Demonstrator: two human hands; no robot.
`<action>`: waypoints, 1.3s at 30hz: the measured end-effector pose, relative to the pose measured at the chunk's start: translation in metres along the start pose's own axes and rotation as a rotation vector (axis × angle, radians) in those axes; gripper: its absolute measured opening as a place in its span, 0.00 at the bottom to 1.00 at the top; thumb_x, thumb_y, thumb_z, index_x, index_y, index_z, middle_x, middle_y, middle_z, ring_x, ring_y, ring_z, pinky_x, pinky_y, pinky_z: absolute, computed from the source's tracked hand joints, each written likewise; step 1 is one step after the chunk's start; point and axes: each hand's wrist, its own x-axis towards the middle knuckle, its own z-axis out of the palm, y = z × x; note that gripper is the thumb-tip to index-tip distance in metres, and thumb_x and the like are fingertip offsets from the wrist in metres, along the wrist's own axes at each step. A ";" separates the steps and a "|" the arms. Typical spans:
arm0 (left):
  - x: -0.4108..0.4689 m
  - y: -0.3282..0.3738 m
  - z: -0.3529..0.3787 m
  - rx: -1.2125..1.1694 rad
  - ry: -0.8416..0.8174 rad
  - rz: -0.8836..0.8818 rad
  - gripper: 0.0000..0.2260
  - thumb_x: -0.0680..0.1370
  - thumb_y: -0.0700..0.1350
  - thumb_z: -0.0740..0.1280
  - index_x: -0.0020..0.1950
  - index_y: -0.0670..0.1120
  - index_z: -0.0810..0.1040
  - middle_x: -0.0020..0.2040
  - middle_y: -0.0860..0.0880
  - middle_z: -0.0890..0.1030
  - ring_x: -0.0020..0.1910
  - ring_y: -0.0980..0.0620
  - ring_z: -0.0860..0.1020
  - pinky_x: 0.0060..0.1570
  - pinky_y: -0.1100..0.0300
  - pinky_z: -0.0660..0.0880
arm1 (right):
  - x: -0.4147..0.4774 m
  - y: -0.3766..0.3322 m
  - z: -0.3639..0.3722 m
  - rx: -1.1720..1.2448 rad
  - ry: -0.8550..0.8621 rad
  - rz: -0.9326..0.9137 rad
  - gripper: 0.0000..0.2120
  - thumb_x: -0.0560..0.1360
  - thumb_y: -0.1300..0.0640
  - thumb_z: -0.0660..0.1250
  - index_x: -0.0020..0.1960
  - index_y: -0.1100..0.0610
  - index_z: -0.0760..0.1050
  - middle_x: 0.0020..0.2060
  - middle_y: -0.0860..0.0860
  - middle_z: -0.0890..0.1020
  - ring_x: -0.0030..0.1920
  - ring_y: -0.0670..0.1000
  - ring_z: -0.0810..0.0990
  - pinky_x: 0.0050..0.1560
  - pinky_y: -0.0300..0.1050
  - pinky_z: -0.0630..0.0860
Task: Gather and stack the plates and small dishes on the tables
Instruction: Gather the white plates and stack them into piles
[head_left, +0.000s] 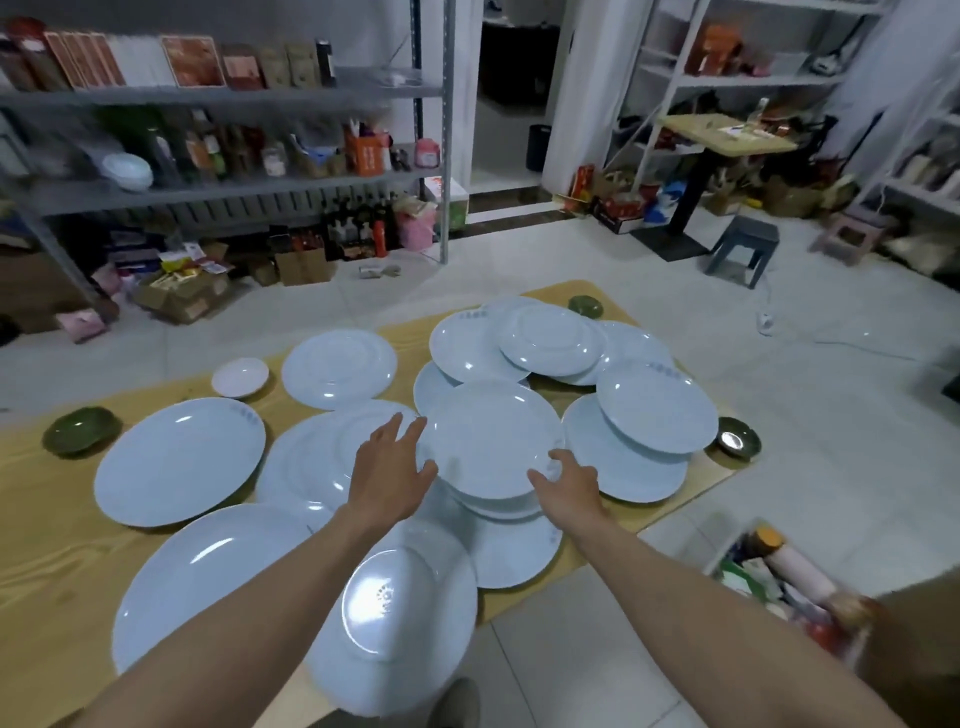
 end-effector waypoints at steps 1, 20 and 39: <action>0.001 0.000 0.003 -0.003 0.004 -0.017 0.28 0.79 0.53 0.63 0.78 0.50 0.61 0.78 0.41 0.61 0.75 0.41 0.61 0.71 0.50 0.60 | 0.006 0.004 0.000 0.048 -0.013 0.029 0.24 0.79 0.47 0.66 0.73 0.50 0.66 0.67 0.58 0.65 0.63 0.59 0.73 0.54 0.45 0.72; -0.022 0.013 0.037 -0.050 0.082 -0.214 0.26 0.80 0.51 0.65 0.77 0.50 0.64 0.77 0.44 0.64 0.75 0.43 0.62 0.72 0.50 0.61 | 0.073 0.028 0.007 0.665 -0.089 0.283 0.15 0.75 0.72 0.68 0.55 0.56 0.80 0.55 0.55 0.79 0.54 0.57 0.80 0.58 0.54 0.80; 0.072 0.104 0.054 -0.162 -0.008 0.045 0.26 0.79 0.50 0.66 0.76 0.48 0.65 0.73 0.44 0.69 0.72 0.44 0.67 0.69 0.51 0.66 | 0.127 0.017 -0.130 0.952 0.207 0.178 0.22 0.75 0.72 0.67 0.65 0.56 0.78 0.61 0.56 0.78 0.57 0.59 0.81 0.58 0.52 0.81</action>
